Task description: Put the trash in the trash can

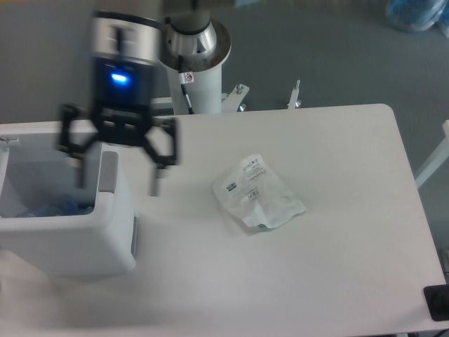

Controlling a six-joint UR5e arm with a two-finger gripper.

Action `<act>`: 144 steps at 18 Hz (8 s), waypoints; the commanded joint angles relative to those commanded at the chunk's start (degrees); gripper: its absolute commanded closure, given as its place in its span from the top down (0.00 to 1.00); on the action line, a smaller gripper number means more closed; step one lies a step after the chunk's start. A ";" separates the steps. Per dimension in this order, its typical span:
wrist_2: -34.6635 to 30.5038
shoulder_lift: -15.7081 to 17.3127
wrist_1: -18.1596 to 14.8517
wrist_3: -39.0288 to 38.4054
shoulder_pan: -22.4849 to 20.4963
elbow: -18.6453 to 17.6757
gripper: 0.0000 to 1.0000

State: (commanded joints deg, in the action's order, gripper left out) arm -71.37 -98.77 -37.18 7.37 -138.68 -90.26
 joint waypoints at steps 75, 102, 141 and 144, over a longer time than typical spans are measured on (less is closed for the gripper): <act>-10.99 -13.90 -12.13 48.96 -18.38 -18.28 1.00; -10.46 -13.55 -12.48 54.76 -18.03 -21.09 0.36; 18.02 6.22 -12.48 29.72 -15.14 -2.02 0.03; 18.11 9.03 -12.48 28.76 -11.89 -3.16 0.03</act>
State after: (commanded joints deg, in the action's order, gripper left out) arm -53.26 -89.74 -49.66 36.13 -150.56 -93.43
